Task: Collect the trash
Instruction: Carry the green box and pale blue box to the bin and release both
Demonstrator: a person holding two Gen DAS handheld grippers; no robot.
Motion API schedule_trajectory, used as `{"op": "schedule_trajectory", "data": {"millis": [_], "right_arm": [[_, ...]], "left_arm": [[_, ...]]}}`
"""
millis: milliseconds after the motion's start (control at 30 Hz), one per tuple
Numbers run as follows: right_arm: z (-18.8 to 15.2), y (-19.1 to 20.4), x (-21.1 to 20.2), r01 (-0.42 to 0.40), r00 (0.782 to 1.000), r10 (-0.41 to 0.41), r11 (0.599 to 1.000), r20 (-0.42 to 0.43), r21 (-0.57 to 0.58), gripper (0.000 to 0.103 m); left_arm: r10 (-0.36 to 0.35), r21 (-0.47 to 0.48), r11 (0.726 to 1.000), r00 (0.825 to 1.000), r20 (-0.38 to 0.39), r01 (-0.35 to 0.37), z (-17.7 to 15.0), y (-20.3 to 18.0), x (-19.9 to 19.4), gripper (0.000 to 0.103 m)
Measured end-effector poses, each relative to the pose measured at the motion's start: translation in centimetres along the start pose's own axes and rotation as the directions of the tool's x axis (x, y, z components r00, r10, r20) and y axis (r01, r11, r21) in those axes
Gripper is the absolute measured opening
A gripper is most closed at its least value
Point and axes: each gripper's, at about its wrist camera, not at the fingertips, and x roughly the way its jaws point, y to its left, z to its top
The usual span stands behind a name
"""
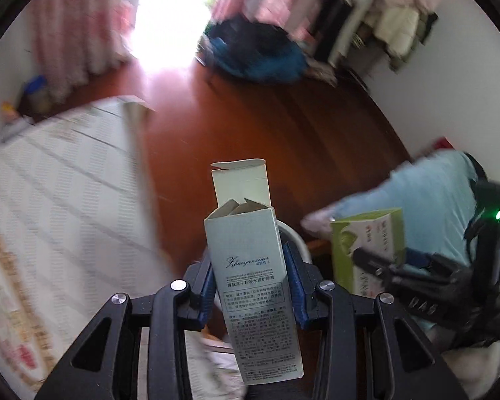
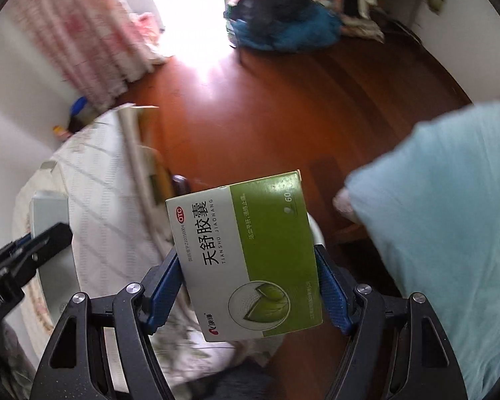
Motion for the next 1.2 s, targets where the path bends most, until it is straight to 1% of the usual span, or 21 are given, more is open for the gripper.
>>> {"op": "schedule_trajectory", "data": {"millis": [67, 133, 200, 267, 333, 400, 467, 500, 533, 567, 600, 633, 667, 700, 800, 833, 900, 1000, 1067, 1200], "right_arm": [[-0.5, -2.4, 1.8, 0.014, 1.000, -0.013, 0.999, -0.023, 0.039, 0.076], [-1.1, -4.6, 4.1, 0.026, 0.998, -0.021, 0.996, -0.056, 0.083, 0.076], [-1.7, -6.3, 6.6, 0.017, 0.996, -0.006, 0.992, -0.090, 0.122, 0.076], [-2.0, -7.2, 8.5, 0.011, 0.994, 0.005, 0.989, -0.111, 0.146, 0.076], [-2.3, -7.9, 10.3, 0.009, 0.992, 0.012, 0.986, -0.126, 0.167, 0.076], [-2.6, -8.3, 11.5, 0.008, 0.991, 0.016, 0.984, -0.133, 0.180, 0.076], [-2.5, -8.6, 12.5, -0.002, 0.990, 0.027, 0.983, -0.136, 0.186, 0.077], [-2.4, -8.6, 13.0, -0.002, 0.990, 0.029, 0.982, -0.138, 0.187, 0.078], [-2.2, -8.5, 13.3, -0.009, 0.990, 0.035, 0.983, -0.140, 0.185, 0.079], [-2.3, -8.4, 13.6, -0.014, 0.989, 0.041, 0.983, -0.143, 0.184, 0.080], [-2.1, -8.2, 13.8, -0.020, 0.989, 0.046, 0.983, -0.142, 0.182, 0.081], [-2.3, -7.8, 14.0, -0.020, 0.989, 0.046, 0.984, -0.142, 0.176, 0.088], [-2.7, -7.7, 13.9, -0.020, 0.989, 0.044, 0.985, -0.142, 0.171, 0.102], [-2.9, -7.6, 13.7, -0.020, 0.990, 0.044, 0.985, -0.135, 0.171, 0.103], [-3.3, -7.2, 12.9, 0.010, 0.992, 0.010, 0.988, -0.126, 0.153, 0.103], [-3.4, -7.0, 12.5, 0.019, 0.992, -0.001, 0.989, -0.123, 0.147, 0.103], [-3.9, -6.5, 11.3, 0.037, 0.993, -0.022, 0.991, -0.112, 0.132, 0.103], [-4.7, -6.0, 9.4, 0.046, 0.995, -0.035, 0.992, -0.095, 0.120, 0.103], [-5.6, -5.5, 7.7, 0.050, 0.996, -0.042, 0.993, -0.078, 0.110, 0.103], [-7.4, -4.5, 3.6, 0.038, 0.999, -0.034, 0.996, -0.040, 0.084, 0.103]], "left_arm": [[-0.054, -0.018, 0.998, 0.996, -0.071, 0.053, 0.6, -0.8, 3.4, 0.034], [-0.072, -0.018, 0.997, 0.989, -0.131, 0.070, 0.9, -1.9, 6.1, 0.034], [-0.073, -0.018, 0.997, 0.979, -0.193, 0.071, 1.1, -2.3, 9.0, 0.034], [-0.074, -0.020, 0.997, 0.966, -0.246, 0.071, 1.1, -2.6, 11.6, 0.035], [-0.070, -0.023, 0.998, 0.958, -0.280, 0.066, 1.2, -2.5, 13.2, 0.035], [-0.087, -0.040, 0.996, 0.946, -0.313, 0.078, 1.4, -2.1, 14.8, 0.035], [-0.080, -0.061, 0.996, 0.942, -0.327, 0.063, 1.7, -1.6, 15.5, 0.036], [-0.074, -0.070, 0.996, 0.941, -0.329, 0.054, 1.9, -1.3, 15.6, 0.044], [-0.064, -0.076, 0.996, 0.945, -0.321, 0.042, 2.2, -0.9, 15.6, 0.054], [-0.056, -0.076, 0.997, 0.948, -0.313, 0.034, 2.1, -1.0, 15.3, 0.076], [-0.047, -0.076, 0.997, 0.951, -0.305, 0.025, 2.2, -0.8, 15.2, 0.095], [-0.036, -0.074, 0.997, 0.956, -0.292, 0.015, 2.3, -0.6, 14.8, 0.100], [-0.023, -0.069, 0.998, 0.959, -0.284, 0.003, 2.4, -0.3, 14.2, 0.100], [0.000, -0.058, 0.998, 0.960, -0.280, -0.017, 2.2, 0.0, 13.9, 0.100], [0.083, -0.012, 0.996, 0.968, -0.238, -0.088, 1.4, -0.3, 11.8, 0.100], [0.100, -0.002, 0.995, 0.969, -0.226, -0.103, 1.2, -0.2, 11.3, 0.100], [0.157, 0.026, 0.988, 0.970, -0.187, -0.155, 0.2, 0.0, 9.7, 0.100], [0.219, 0.047, 0.975, 0.967, -0.132, -0.215, -1.2, -0.4, 7.2, 0.100], [0.249, 0.058, 0.968, 0.964, -0.096, -0.244, -2.5, -0.7, 5.4, 0.100], [0.266, 0.057, 0.963, 0.963, -0.042, -0.264, -4.2, -1.4, 1.5, 0.100]]}}
